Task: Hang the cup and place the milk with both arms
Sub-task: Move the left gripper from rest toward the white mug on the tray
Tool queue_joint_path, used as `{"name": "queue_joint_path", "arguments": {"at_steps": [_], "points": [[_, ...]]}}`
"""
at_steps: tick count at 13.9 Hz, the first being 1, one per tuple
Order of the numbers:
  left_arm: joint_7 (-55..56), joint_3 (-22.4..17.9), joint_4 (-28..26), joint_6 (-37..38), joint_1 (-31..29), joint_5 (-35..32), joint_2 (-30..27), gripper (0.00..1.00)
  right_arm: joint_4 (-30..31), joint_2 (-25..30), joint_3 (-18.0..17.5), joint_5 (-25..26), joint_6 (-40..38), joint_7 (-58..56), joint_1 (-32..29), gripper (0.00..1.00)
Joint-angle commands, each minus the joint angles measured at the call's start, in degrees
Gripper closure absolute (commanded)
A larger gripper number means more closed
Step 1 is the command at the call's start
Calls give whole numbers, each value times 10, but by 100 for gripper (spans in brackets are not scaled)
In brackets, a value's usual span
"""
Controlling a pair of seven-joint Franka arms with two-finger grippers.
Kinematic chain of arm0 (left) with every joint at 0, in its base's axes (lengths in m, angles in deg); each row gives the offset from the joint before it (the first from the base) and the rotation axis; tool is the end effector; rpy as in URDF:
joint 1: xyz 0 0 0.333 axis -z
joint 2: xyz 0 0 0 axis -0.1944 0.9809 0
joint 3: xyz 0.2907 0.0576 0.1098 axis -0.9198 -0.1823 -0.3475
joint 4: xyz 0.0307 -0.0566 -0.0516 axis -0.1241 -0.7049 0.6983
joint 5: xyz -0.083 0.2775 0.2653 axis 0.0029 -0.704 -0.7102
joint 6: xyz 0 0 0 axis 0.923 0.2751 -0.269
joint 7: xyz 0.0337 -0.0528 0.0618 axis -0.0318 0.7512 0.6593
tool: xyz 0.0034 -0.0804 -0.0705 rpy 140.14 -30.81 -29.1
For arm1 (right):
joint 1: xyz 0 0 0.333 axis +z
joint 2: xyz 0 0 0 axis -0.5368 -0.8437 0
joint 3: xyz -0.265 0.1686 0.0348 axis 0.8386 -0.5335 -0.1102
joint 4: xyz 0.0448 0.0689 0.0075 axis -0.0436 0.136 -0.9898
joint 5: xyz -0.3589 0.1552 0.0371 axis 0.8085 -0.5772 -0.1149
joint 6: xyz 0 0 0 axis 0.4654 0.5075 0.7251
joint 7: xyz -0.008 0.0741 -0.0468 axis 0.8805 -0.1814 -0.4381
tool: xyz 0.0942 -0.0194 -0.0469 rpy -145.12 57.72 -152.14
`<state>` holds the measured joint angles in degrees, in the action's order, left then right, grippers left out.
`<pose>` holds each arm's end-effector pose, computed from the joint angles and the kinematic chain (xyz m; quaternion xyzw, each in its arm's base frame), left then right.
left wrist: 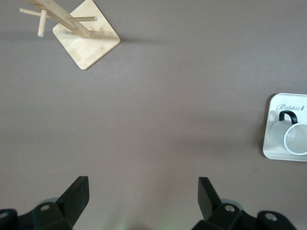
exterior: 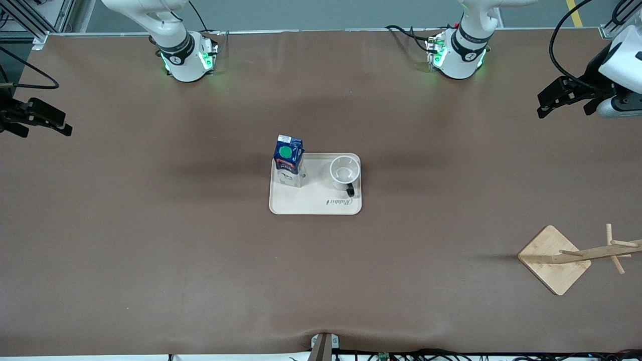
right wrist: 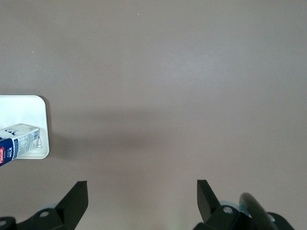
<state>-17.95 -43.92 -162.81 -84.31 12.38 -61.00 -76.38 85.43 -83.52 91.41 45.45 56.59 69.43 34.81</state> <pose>0.5128 -0.0494 0.6465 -0.9996 -0.0246 -0.0068 0.0102 0.5465 -0.0362 0.6332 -0.9996 -0.0001 0.0143 0.0237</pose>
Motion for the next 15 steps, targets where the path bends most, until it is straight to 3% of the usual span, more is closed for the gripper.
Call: {"name": "queue_joint_path", "arguments": {"at_steps": [1, 6, 8, 10, 13, 15], "points": [[-5, 1, 12, 6, 1, 0, 6, 0, -10, -4, -3, -10, -8, 4, -8, 0], [5, 17, 25, 6, 9, 8, 29, 0, -10, -4, -3, -10, -9, 4, -8, 0], [50, 48, 22, 6, 11, 8, 49, 0, -10, -4, -3, -10, -8, 4, -8, 0], [122, 106, 22, -8, 11, 4, 84, 0, -10, -4, -3, -10, -8, 4, -8, 0], [198, 172, 12, -85, 16, 1, 144, 0, -10, -4, -3, -10, -8, 5, -8, 0], [250, 180, 11, -125, 42, 0, 182, 0, -10, -4, -3, -10, -9, 4, -8, 0]]}}
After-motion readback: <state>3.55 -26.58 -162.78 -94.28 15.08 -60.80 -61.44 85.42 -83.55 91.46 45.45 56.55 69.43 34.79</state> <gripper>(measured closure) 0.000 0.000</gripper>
